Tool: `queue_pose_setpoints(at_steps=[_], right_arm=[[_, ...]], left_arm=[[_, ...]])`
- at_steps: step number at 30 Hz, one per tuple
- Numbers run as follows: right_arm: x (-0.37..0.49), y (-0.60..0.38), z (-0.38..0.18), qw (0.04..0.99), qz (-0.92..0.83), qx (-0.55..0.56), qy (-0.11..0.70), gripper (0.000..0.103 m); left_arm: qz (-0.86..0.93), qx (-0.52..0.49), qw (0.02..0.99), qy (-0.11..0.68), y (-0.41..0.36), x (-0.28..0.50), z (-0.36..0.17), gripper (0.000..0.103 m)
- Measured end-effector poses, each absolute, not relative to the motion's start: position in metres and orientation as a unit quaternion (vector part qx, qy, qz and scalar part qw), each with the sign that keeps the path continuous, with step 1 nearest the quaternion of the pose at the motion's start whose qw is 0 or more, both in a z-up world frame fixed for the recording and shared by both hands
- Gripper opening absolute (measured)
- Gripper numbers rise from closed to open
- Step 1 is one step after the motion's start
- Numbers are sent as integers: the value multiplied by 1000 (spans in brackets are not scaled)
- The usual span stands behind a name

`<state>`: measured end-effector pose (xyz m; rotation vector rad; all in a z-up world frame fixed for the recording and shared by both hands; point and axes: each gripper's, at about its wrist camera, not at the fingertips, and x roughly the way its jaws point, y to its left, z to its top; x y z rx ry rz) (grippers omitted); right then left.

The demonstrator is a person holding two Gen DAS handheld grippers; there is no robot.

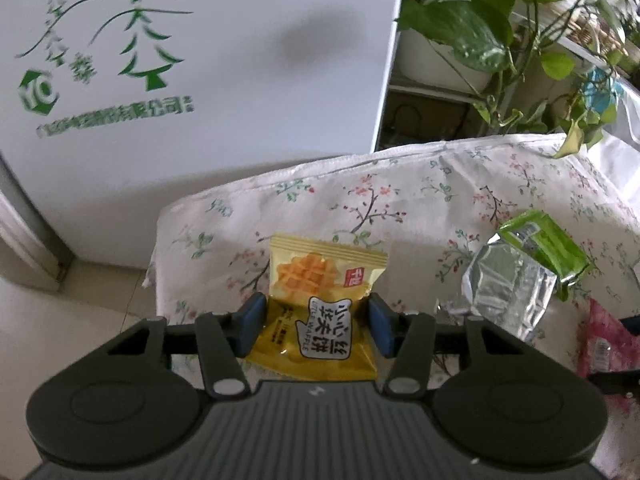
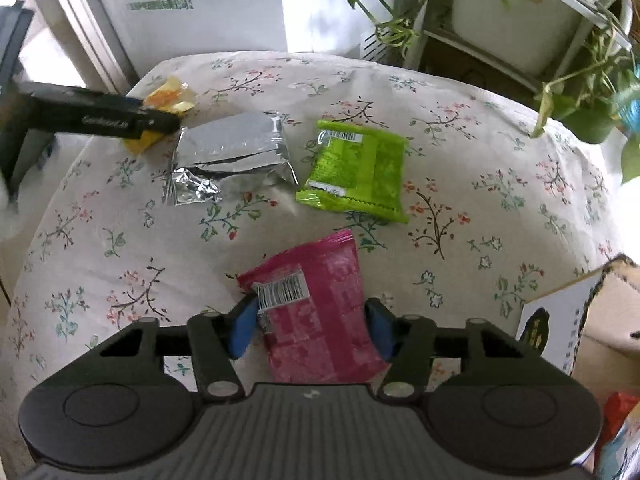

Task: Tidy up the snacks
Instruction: 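Grasp the small yellow wafer bag with the left gripper while the right grasps the pink bag, then lift both held bags and carry them toward the cardboard box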

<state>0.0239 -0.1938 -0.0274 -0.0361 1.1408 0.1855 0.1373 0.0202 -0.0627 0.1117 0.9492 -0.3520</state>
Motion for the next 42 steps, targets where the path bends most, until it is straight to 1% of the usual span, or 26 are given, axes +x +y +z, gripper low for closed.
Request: queue_pose_setpoints(at_steps=[3,10,17,23,30,42], right_arm=[[21,-189,-25,839,75,-11,539,60],[5,-179,-8,851,52,22,522,59],[-18,-169,25,875,40,63,479,59],[-35,-165,45,890,45,82,446,59],[-37,-180,48,893,26,90,440,59],[-43,-200,58,904,-3,105,415,59]], left_arm=[[-166,29,872,460,26,127,-57,53],[-159,22,878,451,34,101,-34,53],[-149,21,882,447,37,73,-13,53],[-138,-7,880,454,29,46,0,53],[-115,-6,881,460,18,24,6,53],[-115,0,882,457,-6,11,12,53]])
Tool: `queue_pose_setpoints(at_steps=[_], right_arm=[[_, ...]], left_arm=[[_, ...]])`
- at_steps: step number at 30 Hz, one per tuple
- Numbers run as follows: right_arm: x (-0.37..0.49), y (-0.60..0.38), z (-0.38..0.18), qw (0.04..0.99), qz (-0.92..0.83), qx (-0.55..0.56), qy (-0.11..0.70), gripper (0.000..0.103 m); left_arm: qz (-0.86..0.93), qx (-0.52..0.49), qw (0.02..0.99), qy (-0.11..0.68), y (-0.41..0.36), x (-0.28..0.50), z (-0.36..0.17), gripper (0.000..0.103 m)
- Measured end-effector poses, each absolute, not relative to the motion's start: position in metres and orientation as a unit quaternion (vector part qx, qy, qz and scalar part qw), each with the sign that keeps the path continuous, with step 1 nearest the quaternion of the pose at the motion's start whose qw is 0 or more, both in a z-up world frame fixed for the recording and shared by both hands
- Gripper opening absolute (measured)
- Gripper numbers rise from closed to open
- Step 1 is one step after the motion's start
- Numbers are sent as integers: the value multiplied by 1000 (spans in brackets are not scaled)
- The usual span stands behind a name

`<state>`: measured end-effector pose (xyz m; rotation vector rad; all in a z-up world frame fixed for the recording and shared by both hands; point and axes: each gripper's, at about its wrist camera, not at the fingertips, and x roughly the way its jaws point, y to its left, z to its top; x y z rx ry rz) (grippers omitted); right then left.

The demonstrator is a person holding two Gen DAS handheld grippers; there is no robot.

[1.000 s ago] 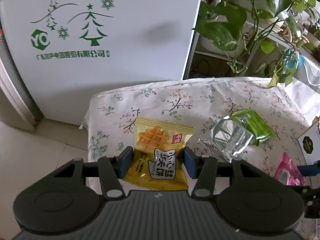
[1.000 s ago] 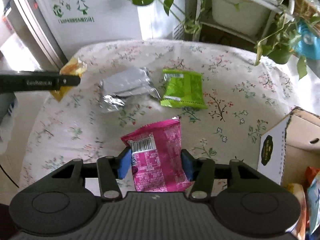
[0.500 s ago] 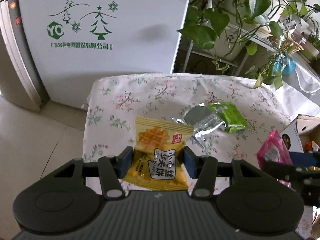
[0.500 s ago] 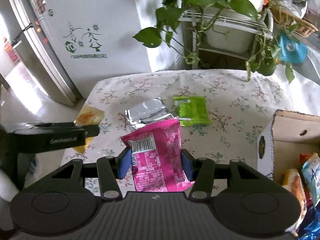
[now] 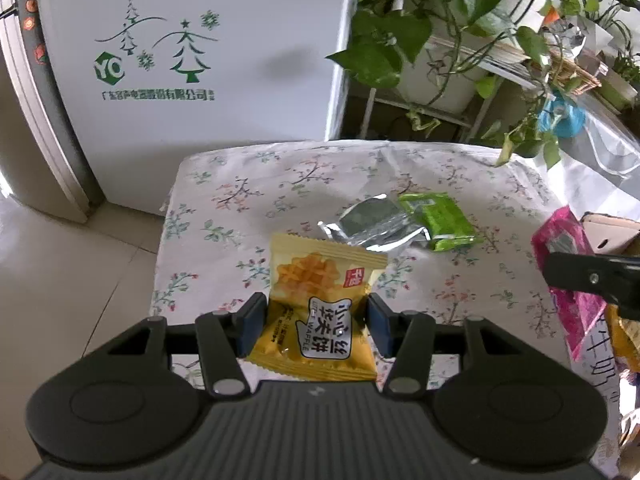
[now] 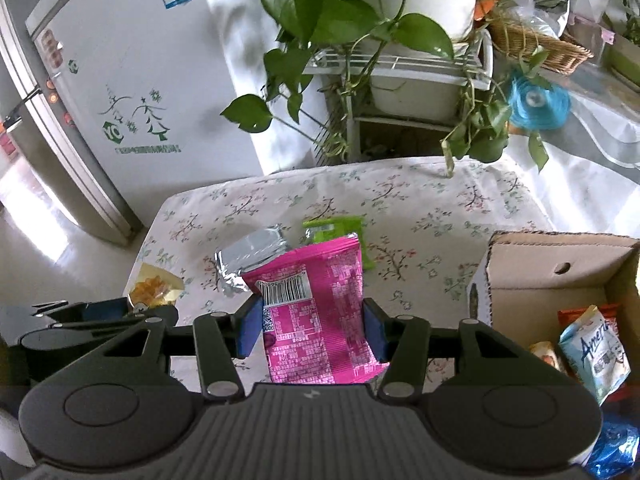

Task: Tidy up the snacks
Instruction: 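Lift both held bags and carry them toward the cardboard box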

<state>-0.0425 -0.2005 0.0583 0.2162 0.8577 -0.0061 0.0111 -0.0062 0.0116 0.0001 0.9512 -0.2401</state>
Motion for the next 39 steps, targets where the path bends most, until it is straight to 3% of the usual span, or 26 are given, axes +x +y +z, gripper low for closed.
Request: queue_pose_setpoints(at_steps=[39], right_arm=[[-79,-278,76,913,-99,139,372,59]], left_arm=[[-254,16,887,385,-122,-34,45,53]])
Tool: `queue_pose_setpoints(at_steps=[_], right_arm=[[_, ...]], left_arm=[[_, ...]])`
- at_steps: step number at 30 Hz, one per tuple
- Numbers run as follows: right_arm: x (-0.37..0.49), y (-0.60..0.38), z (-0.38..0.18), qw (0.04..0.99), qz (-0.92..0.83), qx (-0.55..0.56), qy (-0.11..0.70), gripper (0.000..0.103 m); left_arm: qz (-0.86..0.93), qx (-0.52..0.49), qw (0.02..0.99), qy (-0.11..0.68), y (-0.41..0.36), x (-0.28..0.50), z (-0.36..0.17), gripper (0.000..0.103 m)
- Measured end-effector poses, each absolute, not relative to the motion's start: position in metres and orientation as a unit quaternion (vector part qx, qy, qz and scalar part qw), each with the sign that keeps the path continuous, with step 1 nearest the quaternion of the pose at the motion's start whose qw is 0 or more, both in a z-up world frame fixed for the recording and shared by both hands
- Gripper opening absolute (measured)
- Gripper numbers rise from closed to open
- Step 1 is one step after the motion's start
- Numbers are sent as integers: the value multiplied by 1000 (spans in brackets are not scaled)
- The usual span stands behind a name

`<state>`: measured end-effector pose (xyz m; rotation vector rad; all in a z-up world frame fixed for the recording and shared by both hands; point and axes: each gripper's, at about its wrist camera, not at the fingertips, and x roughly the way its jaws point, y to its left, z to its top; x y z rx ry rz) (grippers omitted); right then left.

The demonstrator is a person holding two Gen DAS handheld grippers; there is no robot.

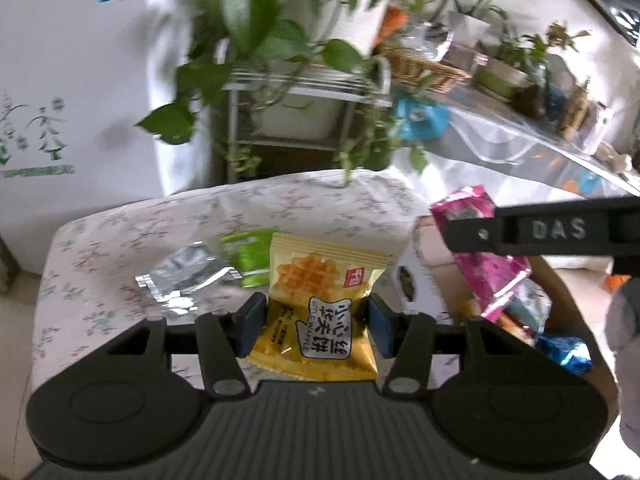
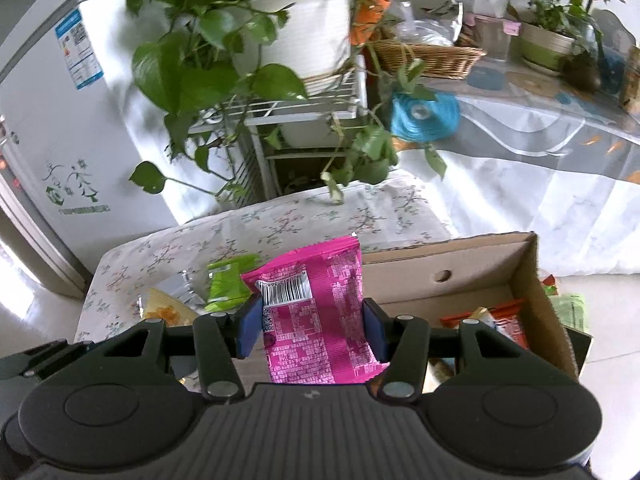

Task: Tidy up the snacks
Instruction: 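Lift both held bags and carry them toward the cardboard box, then lower both bags into the cardboard box and open both grippers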

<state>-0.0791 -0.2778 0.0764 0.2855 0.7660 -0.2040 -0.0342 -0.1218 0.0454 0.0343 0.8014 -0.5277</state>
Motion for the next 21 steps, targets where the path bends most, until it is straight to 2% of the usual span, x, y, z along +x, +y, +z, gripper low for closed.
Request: queue_pose_setpoints(at_steps=[21], right_arm=[[-127,-358,82,905,-166,197,339,59]], left_arm=[[-409,20,843,348,-199,-90,50,54]])
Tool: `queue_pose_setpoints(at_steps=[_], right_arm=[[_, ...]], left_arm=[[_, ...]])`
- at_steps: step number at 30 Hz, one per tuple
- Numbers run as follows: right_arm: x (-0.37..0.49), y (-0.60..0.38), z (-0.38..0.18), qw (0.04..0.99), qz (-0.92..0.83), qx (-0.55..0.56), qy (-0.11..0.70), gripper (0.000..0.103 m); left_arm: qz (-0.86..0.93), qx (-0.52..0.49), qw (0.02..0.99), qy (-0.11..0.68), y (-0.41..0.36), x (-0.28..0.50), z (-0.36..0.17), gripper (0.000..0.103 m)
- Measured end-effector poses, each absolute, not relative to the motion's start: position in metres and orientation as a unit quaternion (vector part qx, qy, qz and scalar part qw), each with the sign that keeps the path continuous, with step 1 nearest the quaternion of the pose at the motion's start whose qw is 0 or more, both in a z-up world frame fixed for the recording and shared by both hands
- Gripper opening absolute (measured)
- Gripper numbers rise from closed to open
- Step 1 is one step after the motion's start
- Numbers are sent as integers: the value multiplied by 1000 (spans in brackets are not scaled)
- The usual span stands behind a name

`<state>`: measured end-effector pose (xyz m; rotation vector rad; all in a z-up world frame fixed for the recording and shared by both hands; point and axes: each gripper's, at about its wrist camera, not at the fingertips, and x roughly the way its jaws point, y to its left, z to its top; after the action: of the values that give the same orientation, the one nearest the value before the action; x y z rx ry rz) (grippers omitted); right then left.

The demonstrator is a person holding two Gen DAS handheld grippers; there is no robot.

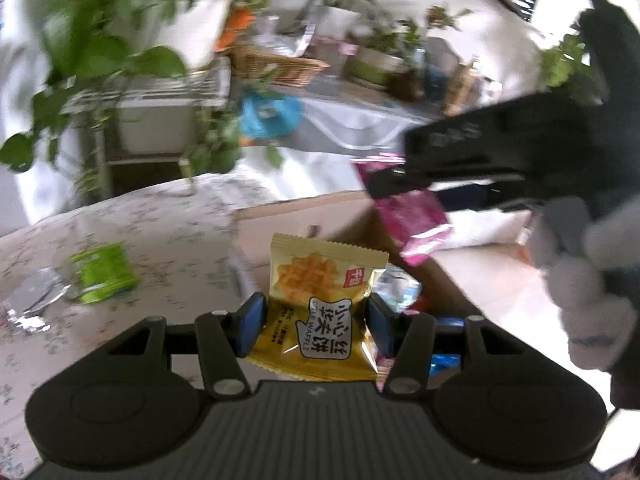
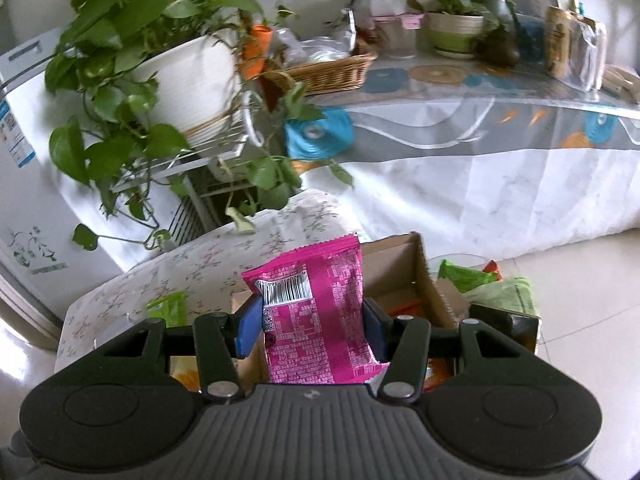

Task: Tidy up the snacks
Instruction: 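Lower both bags into the cardboard box and open both grippers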

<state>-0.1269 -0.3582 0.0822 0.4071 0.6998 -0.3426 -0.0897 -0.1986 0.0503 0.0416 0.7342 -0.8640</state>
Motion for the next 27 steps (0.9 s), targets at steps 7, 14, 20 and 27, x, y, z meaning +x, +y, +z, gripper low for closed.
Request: queue_pose_setpoints(at_steps=[7,14,20,27], right_arm=[[-132,-369,78,898,-181,206,344,59],[-133,-372,73,892,-188,212,352,73],[-133,-371,75,891,-193,222,346,77],[-126,-360,76,895,-179,212,348,80]], left_arm=[[-448,34,821,353,-221,-108,38,58],[-448,2,820,356,-216,-105,45,84],[-433,-4,825,363,-202,-97,51,87],[-395,-13,833,388,-179,-84,45,87]])
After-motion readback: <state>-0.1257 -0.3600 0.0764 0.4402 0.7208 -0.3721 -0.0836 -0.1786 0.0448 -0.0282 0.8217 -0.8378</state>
